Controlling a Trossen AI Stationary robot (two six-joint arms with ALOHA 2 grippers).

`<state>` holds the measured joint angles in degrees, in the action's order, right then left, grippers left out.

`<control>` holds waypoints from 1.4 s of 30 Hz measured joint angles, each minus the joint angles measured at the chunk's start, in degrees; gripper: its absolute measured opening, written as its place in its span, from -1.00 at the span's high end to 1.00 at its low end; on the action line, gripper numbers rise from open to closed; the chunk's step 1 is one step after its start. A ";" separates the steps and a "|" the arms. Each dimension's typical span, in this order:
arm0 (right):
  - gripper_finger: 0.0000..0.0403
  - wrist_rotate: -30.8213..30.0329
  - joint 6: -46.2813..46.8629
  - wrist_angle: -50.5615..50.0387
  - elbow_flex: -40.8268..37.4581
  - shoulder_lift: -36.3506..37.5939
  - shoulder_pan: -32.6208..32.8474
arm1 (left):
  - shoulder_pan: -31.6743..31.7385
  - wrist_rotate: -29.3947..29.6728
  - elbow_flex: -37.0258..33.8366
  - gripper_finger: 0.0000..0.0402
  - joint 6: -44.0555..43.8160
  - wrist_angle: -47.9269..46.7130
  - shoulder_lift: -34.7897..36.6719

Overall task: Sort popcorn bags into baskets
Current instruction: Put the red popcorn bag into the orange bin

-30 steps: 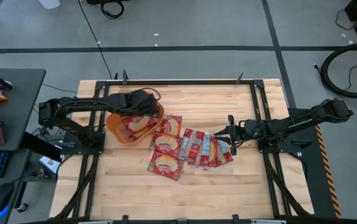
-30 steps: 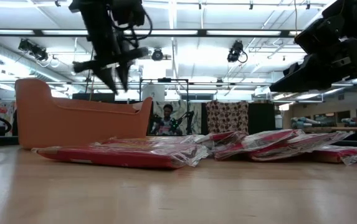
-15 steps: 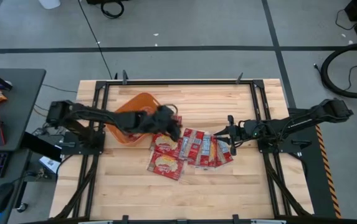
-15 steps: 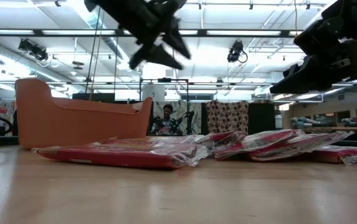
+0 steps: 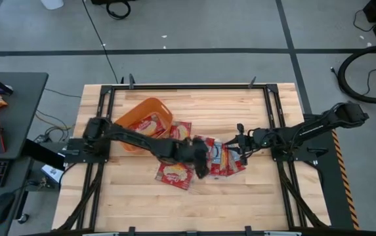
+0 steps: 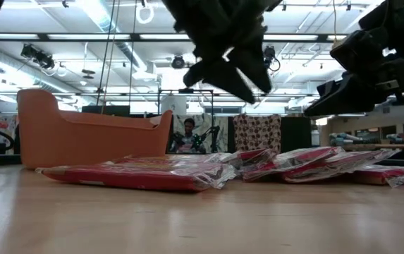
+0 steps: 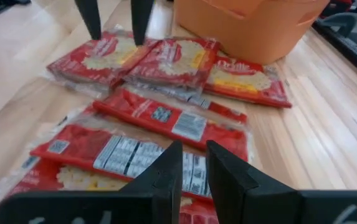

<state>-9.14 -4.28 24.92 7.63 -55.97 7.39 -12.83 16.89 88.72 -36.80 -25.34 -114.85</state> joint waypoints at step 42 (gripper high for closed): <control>0.62 -4.82 0.20 6.34 1.36 -7.74 1.32 | -6.61 21.06 12.65 -0.15 1.97 -8.57 -17.87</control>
<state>-13.96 -4.08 31.25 8.99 -63.70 8.71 -19.44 37.95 101.37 -34.83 -33.92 -132.72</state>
